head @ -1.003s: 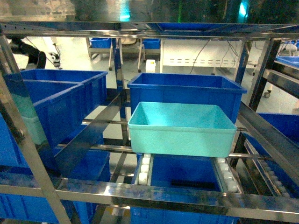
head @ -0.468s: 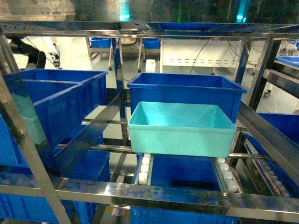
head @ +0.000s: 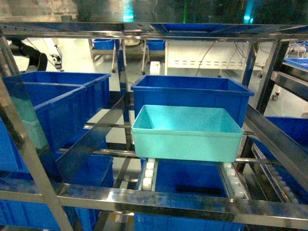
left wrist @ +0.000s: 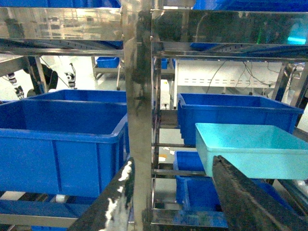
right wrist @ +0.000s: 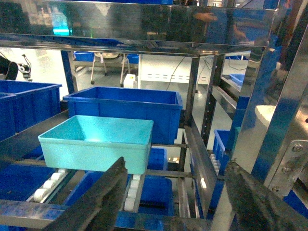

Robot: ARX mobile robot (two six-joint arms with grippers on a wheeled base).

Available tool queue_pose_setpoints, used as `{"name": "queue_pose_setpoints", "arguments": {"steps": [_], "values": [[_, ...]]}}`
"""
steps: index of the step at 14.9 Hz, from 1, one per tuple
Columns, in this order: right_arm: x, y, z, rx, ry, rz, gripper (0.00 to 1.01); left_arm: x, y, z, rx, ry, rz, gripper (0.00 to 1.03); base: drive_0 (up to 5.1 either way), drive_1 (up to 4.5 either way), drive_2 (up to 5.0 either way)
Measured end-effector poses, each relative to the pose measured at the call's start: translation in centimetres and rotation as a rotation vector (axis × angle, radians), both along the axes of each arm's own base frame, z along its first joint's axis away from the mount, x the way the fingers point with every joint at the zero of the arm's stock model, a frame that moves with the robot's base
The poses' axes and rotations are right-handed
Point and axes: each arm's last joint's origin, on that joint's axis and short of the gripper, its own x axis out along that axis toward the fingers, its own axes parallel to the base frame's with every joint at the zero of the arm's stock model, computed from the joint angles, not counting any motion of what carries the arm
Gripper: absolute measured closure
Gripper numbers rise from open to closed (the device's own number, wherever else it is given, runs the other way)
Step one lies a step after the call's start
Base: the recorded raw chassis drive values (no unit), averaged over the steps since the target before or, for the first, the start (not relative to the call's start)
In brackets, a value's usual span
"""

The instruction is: Organize blue bins on left shelf correctly

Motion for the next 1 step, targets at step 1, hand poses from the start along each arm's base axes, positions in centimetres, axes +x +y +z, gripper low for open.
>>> {"name": "queue_pose_setpoints", "arguments": {"steps": [1], "values": [[0.00,0.00,0.00,0.000,0.000,0.000,0.35,0.00,0.00,0.00,0.000,0.000,0.000,0.43,0.0,0.00,0.0]]}}
